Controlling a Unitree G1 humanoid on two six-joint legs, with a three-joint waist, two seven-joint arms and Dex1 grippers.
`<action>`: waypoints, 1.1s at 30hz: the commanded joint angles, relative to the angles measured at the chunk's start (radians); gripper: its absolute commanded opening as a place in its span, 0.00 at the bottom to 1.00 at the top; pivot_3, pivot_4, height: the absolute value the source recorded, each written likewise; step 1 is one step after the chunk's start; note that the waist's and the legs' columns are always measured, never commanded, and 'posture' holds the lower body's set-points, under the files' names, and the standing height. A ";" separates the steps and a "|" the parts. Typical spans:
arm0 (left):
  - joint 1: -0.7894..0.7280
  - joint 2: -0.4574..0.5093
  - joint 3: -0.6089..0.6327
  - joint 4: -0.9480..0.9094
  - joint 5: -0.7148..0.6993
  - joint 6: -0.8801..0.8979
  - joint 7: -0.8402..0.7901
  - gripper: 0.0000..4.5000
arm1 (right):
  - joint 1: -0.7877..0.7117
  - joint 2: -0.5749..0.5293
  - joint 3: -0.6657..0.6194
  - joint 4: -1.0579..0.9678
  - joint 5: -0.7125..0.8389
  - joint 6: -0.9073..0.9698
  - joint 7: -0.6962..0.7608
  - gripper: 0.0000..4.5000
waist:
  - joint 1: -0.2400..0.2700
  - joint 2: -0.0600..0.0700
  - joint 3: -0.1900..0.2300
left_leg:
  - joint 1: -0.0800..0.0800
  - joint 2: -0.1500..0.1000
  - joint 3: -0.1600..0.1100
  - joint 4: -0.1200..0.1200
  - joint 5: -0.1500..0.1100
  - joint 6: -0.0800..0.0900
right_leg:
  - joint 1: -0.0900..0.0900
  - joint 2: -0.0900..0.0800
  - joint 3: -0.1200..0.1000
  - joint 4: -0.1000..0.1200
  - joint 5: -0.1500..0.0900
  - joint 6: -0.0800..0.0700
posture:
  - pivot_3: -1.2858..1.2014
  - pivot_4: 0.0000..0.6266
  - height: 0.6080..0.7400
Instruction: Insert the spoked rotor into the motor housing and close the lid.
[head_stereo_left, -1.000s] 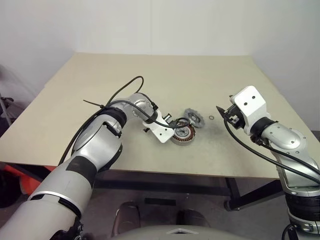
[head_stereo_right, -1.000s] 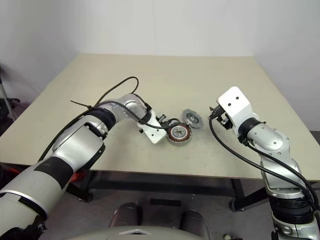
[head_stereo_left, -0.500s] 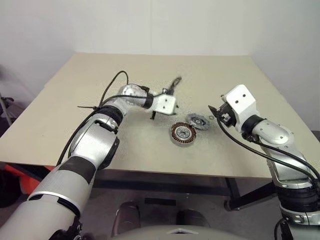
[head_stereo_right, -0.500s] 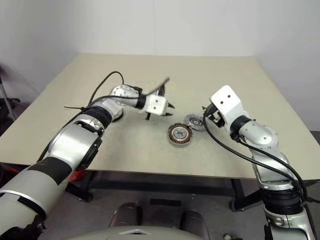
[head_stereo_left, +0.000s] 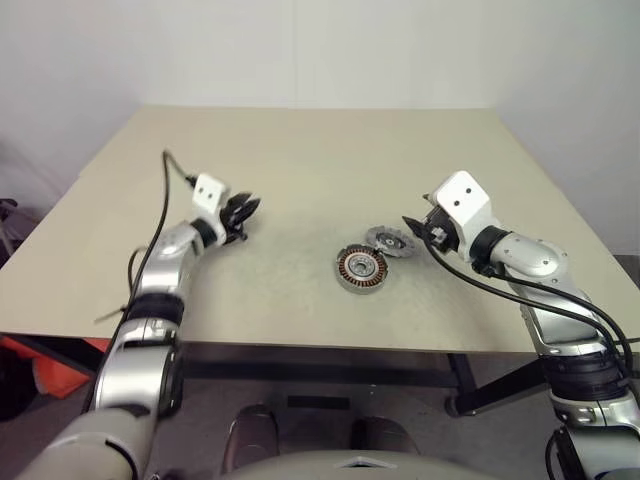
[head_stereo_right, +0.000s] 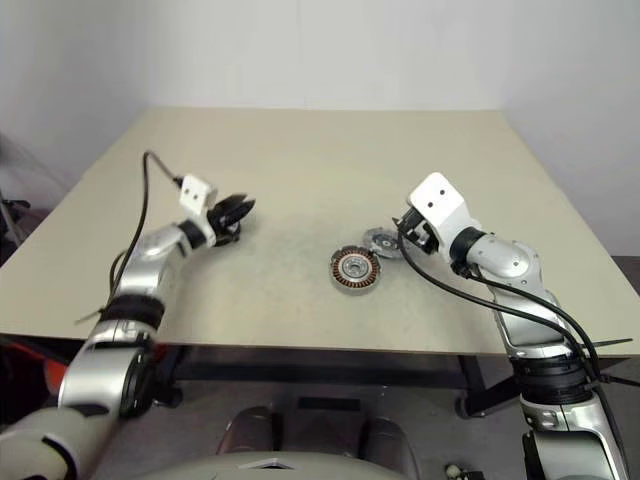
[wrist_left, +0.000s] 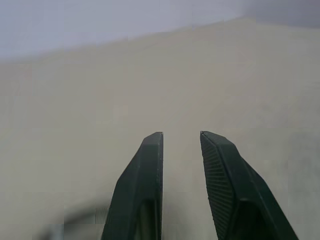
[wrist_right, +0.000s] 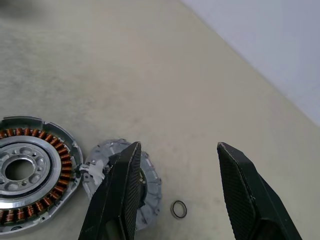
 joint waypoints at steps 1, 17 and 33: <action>0.050 -0.006 0.036 -0.228 -0.058 0.101 0.092 0.28 | -0.085 0.006 0.003 0.073 0.005 -0.041 0.009 0.60 | 0.000 0.000 0.000 | 0.000 0.000 0.000 0.000 0.000 0.000 | 0.000 0.000 0.000 0.000 0.000 0.000 | 0.52 0.00 1.00; 0.227 -0.045 -0.069 -0.578 -0.160 0.242 0.104 0.28 | -0.214 0.140 -0.092 0.569 0.008 0.038 -0.231 0.60 | -0.029 0.000 0.000 | -0.004 0.001 0.000 -0.001 0.002 -0.003 | -0.005 0.003 0.001 0.000 -0.001 0.001 | 0.52 0.00 1.00; 0.243 -0.035 -0.126 -0.590 -0.143 0.238 0.095 0.28 | -0.294 0.238 -0.093 0.766 0.020 -0.080 -0.272 0.60 | -0.031 0.000 0.000 | -0.003 0.001 0.001 -0.001 0.003 -0.005 | -0.005 0.005 0.002 0.001 -0.001 0.000 | 0.52 0.00 1.00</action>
